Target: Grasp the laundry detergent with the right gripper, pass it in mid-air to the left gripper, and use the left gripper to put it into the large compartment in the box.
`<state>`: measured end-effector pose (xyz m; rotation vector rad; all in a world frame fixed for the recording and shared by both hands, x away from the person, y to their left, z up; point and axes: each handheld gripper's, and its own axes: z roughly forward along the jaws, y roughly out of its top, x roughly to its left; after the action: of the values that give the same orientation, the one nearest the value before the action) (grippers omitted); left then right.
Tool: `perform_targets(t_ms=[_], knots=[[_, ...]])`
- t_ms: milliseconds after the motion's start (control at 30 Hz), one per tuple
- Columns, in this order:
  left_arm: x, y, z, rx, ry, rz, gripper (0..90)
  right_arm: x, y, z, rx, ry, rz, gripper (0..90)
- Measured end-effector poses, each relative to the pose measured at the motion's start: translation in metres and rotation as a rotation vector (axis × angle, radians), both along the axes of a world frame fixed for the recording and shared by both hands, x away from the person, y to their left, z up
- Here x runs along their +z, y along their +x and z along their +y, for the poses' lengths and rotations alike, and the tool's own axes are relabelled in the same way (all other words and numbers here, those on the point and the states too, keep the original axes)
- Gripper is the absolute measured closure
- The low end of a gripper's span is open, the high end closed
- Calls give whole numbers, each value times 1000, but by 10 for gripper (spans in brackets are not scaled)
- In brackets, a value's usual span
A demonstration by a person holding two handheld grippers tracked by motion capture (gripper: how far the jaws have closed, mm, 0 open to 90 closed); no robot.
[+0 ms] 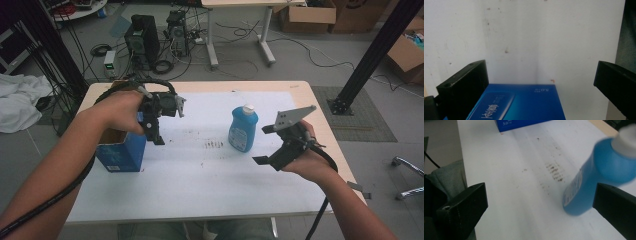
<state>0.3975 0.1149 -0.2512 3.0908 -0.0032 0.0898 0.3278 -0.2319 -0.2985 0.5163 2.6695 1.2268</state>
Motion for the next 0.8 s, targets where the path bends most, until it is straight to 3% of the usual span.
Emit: perform_targets(t_ms=[167,333,533,800], knots=[[4,-7,4,-7,-20,-12,1,-22,-3,-24,-94,13,-1,0],[7,-13,8,-6,-25,-16,1,-44,6,-37,-183,53,-11,0],[11,-19,14,-1,-27,-22,0,-62,21,-33,-225,104,-10,0],[13,-25,18,-7,-24,-20,1,-86,44,-12,-257,116,-9,0]])
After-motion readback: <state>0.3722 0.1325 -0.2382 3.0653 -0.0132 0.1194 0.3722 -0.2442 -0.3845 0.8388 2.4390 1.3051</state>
